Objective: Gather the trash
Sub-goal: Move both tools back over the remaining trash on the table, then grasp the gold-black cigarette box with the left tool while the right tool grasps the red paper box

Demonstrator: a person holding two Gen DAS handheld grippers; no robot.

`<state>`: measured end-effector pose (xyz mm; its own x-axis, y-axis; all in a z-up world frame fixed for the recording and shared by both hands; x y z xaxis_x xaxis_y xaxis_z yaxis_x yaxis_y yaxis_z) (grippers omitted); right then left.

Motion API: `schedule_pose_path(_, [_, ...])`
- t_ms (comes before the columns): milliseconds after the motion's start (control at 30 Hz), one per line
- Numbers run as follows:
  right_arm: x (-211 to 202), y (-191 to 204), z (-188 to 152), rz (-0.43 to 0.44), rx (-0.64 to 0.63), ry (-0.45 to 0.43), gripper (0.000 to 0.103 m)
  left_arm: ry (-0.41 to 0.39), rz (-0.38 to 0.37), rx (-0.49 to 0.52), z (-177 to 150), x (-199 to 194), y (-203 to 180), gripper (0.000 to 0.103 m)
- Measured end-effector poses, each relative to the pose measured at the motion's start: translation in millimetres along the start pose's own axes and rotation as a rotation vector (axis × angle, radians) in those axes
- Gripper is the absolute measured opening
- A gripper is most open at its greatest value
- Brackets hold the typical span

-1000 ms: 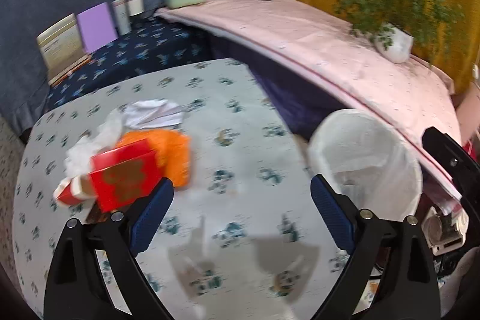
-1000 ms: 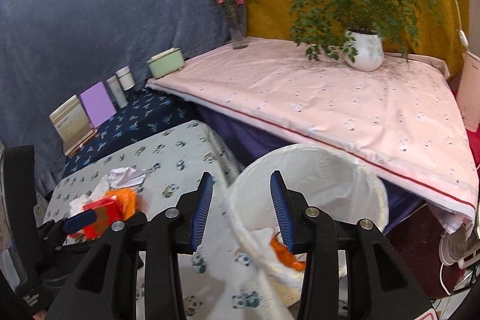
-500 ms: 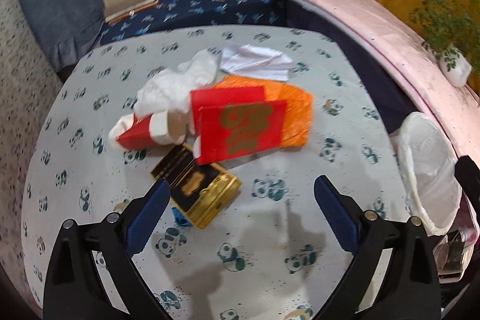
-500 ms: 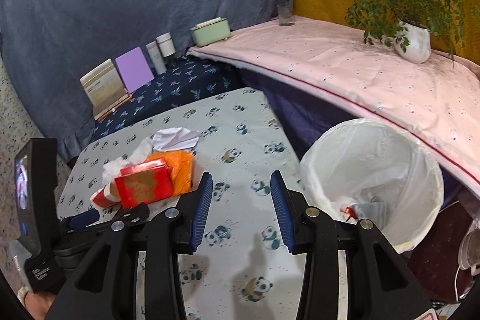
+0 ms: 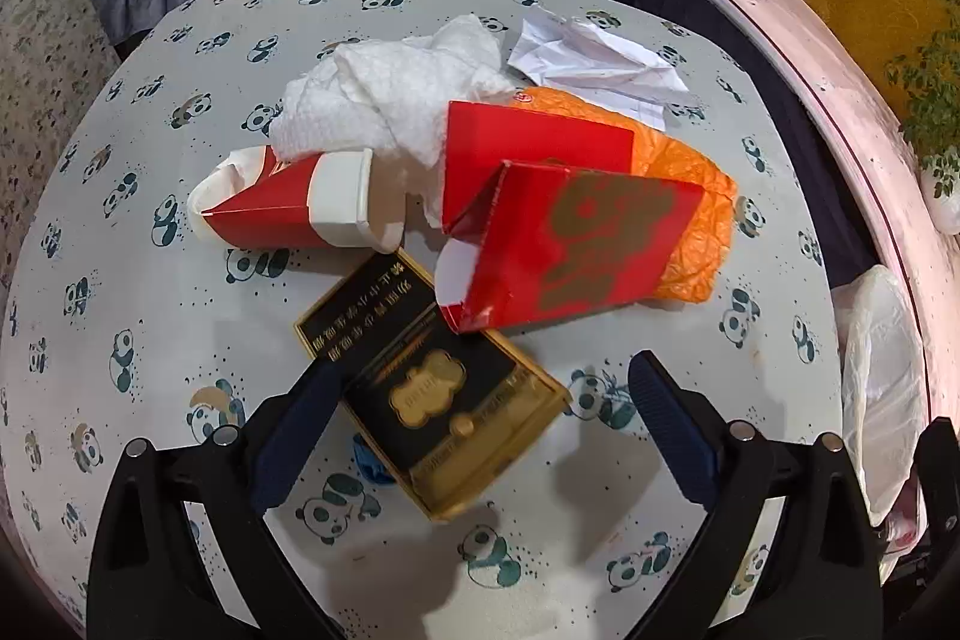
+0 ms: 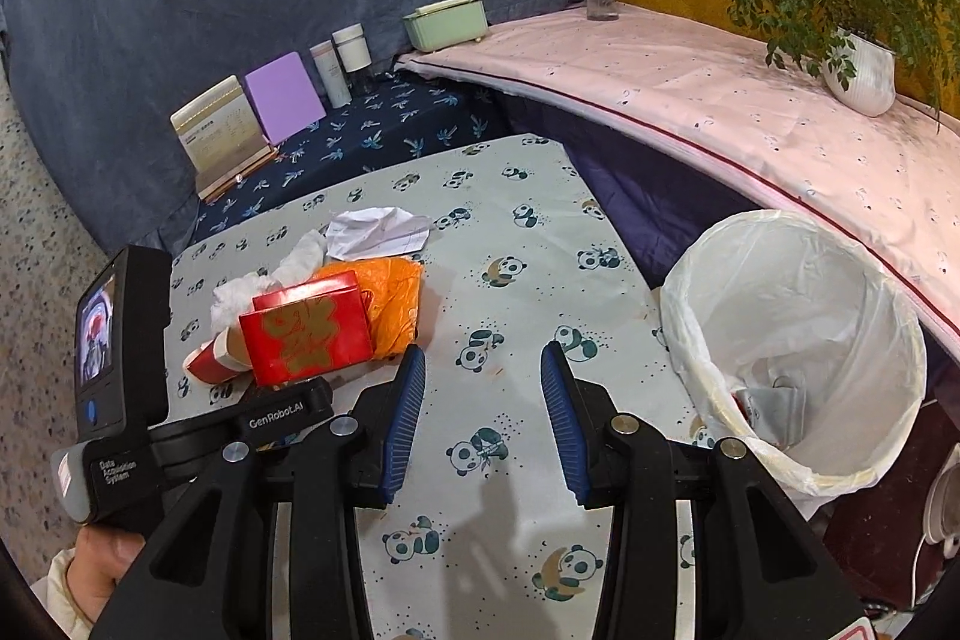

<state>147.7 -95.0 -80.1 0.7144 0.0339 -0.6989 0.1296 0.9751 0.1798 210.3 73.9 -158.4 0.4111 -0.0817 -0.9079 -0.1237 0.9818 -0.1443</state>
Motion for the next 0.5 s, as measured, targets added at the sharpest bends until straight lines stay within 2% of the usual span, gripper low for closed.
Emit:
schedule_pose_path(133, [9, 4, -1, 0.004, -0.005, 0.018, 0.040, 0.004, -0.018, -0.003, 3, 0, 6, 0.087])
schedule_pose_path(200, [14, 8, -2, 0.009, -0.009, 0.026, 0.040, -0.003, -0.026, 0.013, 3, -2, 7, 0.069])
schedule_pose_path(367, [22, 24, -2, 0.036, -0.027, 0.041, 0.040, -0.020, -0.075, 0.055, 3, -12, 10, 0.056])
schedule_pose_path(400, [22, 28, -3, 0.040, -0.031, 0.042, 0.040, -0.026, -0.085, 0.064, 2, -15, 11, 0.053])
schedule_pose_path(500, [23, 39, -3, 0.052, -0.047, 0.043, 0.040, -0.026, -0.108, 0.079, -2, -20, 14, 0.055])
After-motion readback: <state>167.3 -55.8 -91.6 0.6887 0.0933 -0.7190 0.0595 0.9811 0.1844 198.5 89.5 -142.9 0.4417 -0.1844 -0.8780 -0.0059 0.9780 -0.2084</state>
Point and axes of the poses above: each gripper's, at about its wrist camera, not at the fingertips, and x roughly the way its jaws point, y to its left, z to its top, the point moved 9 cm from there along x, roughly the way its jaws point, and after that the axes turned 1 degree about -x, right-handed, at the moved point
